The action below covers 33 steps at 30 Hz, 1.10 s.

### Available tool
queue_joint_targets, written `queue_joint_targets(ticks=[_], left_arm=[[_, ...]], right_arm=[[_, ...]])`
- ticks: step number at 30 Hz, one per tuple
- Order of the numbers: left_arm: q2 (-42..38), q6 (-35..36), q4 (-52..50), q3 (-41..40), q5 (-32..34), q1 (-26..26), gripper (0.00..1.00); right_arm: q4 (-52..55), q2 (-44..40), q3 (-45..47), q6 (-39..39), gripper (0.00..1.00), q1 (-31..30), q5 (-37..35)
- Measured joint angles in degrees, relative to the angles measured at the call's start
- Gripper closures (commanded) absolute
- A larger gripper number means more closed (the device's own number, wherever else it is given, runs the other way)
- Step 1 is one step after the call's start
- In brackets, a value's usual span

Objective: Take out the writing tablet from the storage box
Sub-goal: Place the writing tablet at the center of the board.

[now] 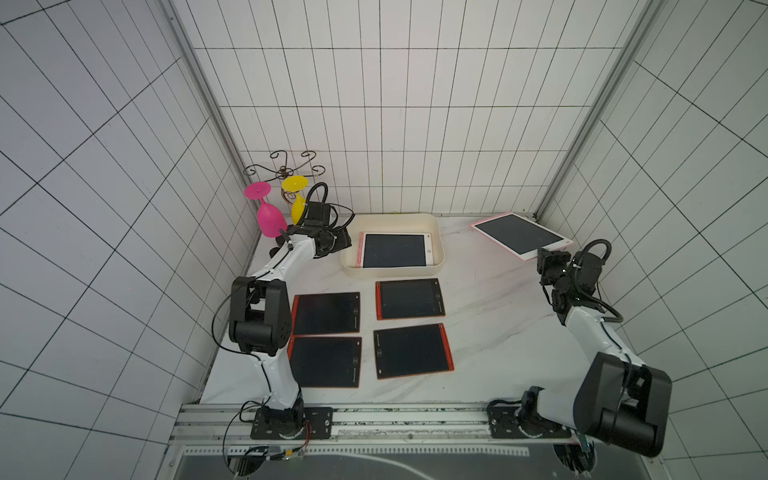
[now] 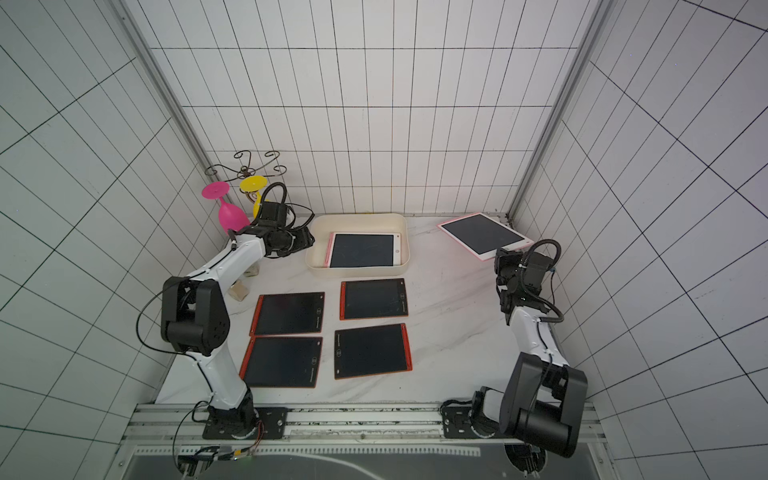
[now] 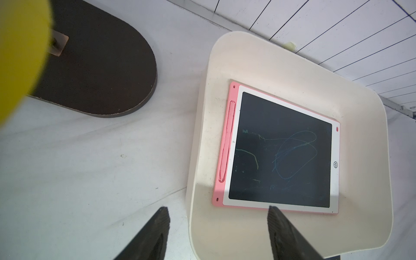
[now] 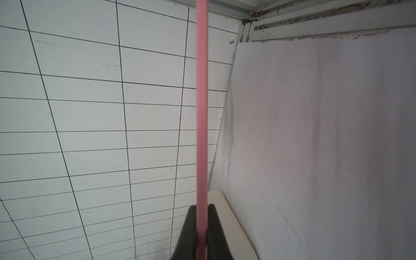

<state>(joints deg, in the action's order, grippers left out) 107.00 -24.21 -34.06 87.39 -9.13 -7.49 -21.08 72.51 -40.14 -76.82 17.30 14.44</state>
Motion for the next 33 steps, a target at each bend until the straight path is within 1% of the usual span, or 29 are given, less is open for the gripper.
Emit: queue_joint_targets(ticks=[5,10,22,23,27,31,33], left_arm=[[0.0,-0.17,0.0,-0.02,-0.2,0.0,0.31],[0.0,-0.46,0.04,-0.37,-0.63,0.04,0.31],[0.0,-1.07,0.72,-0.42,-2.19,0.87,0.31],[0.0,-1.16,0.81,-0.42,-2.38,0.98,0.31],[0.0,-1.55,0.87,-0.44,-2.99,1.33,0.31],[0.0,-1.75,0.9,-0.44,-3.37,1.57,0.31],[0.0,-1.79,0.96,-0.52,-3.43,1.66,0.31]], right_arm=[[-2.34,0.39,3.06,-2.29,1.0,-3.52,-4.98],[-4.44,2.91,4.55,-3.93,1.0,-6.95,-9.62],[-6.64,6.27,6.73,-5.81,1.0,-11.69,-17.57],[-6.86,6.73,6.73,-6.03,0.98,-11.98,-17.88],[-7.26,7.76,6.73,-6.62,0.81,-12.9,-18.99],[-7.26,8.04,6.73,-7.19,0.71,-13.84,-19.5],[-7.3,8.55,6.73,-7.63,0.69,-13.94,-19.54]])
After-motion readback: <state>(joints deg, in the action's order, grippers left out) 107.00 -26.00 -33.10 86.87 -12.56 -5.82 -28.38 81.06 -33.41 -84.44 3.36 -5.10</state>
